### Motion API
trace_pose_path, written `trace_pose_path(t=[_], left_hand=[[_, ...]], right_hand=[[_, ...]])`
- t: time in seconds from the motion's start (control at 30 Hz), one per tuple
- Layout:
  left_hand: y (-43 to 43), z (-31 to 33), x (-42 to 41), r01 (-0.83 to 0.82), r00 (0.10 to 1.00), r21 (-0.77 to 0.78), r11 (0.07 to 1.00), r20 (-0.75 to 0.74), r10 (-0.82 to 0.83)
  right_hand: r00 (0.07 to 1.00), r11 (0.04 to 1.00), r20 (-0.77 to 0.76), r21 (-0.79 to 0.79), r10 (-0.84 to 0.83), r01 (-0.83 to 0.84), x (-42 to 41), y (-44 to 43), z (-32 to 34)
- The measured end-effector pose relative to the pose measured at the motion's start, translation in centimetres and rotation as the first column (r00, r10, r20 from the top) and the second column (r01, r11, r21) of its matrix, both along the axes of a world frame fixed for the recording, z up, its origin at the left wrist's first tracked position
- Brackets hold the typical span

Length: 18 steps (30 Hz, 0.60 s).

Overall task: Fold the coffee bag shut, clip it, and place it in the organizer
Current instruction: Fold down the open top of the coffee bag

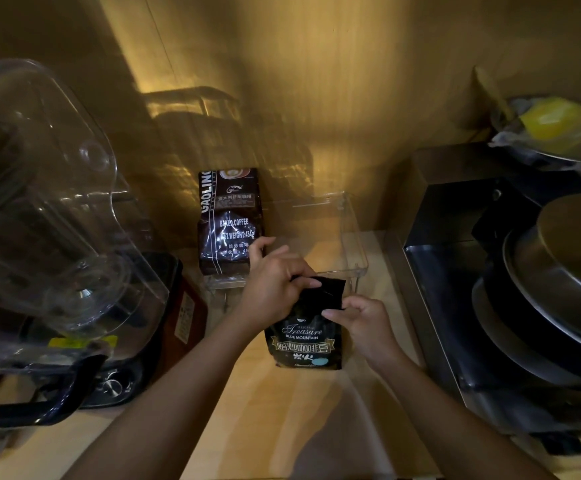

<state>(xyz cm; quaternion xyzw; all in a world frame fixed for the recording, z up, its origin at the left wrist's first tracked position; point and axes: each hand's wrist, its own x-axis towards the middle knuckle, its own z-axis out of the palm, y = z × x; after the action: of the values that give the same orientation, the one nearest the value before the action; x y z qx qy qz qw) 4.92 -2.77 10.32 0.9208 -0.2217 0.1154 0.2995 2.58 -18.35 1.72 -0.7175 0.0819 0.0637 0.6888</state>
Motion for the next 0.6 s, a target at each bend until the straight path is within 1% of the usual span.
trace_pose_path(t=[0.03, 0.1, 0.23, 0.27, 0.43, 0.53, 0.6], left_hand=[[-0.2, -0.1, -0.4, 0.013, 0.999, 0.009, 1.0, 0.032, -0.014], [-0.4, -0.2, -1.0, 0.022, 0.998, 0.018, 1.0, 0.066, -0.023], [0.0, -0.2, -1.2, 0.021, 0.998, -0.009, 1.0, 0.051, -0.02], [0.2, -0.2, -1.3, 0.025, 0.998, -0.01, 1.0, 0.051, -0.024], [-0.4, -0.5, -1.8, 0.014, 0.998, -0.005, 1.0, 0.069, -0.014], [-0.5, -0.5, -1.5, 0.007, 0.996, 0.024, 1.0, 0.09, -0.009], [-0.2, -0.3, -1.2, 0.006, 0.995, 0.042, 0.999, 0.096, -0.01]], right_hand=[[1.0, 0.999, 0.0, -0.037, -0.021, 0.021, 0.1, -0.1, -0.3], [1.0, 0.998, 0.001, -0.061, -0.023, 0.023, 0.3, -0.3, -0.7], [0.996, 0.995, 0.023, -0.05, 0.092, -0.09, -0.7, -0.1, -1.0], [0.995, 0.994, 0.022, -0.056, 0.098, -0.096, -1.0, 0.2, -1.2], [1.0, 0.991, -0.001, -0.133, -0.019, 0.019, -0.9, 1.2, -1.4], [1.0, 0.967, 0.029, -0.253, 0.011, -0.003, -0.6, 0.9, -0.5], [0.996, 0.976, 0.085, -0.22, 0.02, -0.001, -0.7, 0.4, 0.6]])
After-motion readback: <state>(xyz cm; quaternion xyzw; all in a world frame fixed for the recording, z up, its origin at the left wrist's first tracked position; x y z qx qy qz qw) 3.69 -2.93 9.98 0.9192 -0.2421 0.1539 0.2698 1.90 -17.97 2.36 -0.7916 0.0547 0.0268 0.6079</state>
